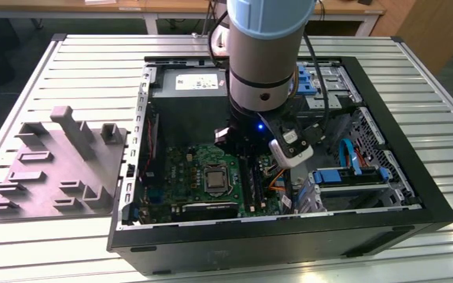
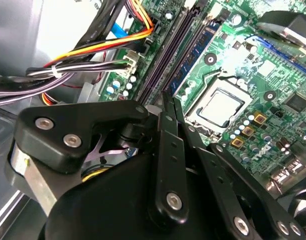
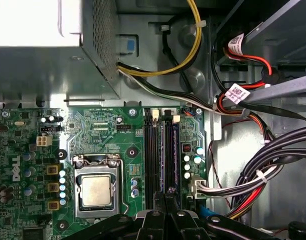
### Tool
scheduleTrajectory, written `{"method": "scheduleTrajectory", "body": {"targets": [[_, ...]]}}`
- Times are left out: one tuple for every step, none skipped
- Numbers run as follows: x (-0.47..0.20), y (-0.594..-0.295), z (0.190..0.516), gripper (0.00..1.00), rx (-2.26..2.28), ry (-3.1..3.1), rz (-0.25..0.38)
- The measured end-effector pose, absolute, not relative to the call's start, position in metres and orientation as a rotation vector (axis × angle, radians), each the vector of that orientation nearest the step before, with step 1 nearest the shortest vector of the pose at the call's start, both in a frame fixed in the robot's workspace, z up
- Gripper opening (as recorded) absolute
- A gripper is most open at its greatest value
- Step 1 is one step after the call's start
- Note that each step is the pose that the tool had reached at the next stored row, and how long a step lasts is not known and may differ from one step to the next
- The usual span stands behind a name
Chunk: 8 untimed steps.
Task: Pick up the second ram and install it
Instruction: 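Insert the second ram into the second slot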
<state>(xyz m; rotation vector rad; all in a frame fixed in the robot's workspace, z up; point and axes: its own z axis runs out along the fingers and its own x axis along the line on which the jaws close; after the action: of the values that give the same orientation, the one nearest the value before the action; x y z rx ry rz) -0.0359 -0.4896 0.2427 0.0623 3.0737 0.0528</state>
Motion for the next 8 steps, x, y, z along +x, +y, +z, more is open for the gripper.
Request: {"method": "scheduleTrajectory", "body": {"targets": [[-0.0359,-0.4898,0.2419,0.11,0.062,3.074,0.055],[-0.036,-0.49,0.2412,0.11,0.062,3.074,0.057],[-0.036,-0.4904,0.2404,0.11,0.062,3.074,0.059],[-0.036,-0.4906,0.2395,0.11,0.062,3.073,0.061],[-0.036,-0.4906,0.2384,0.11,0.062,3.073,0.063],[-0.036,-0.4906,0.2373,0.11,0.062,3.073,0.064],[-0.036,-0.4907,0.2361,0.11,0.06,3.073,0.065],[-0.036,-0.4907,0.2353,0.11,0.059,3.073,0.066]]}}
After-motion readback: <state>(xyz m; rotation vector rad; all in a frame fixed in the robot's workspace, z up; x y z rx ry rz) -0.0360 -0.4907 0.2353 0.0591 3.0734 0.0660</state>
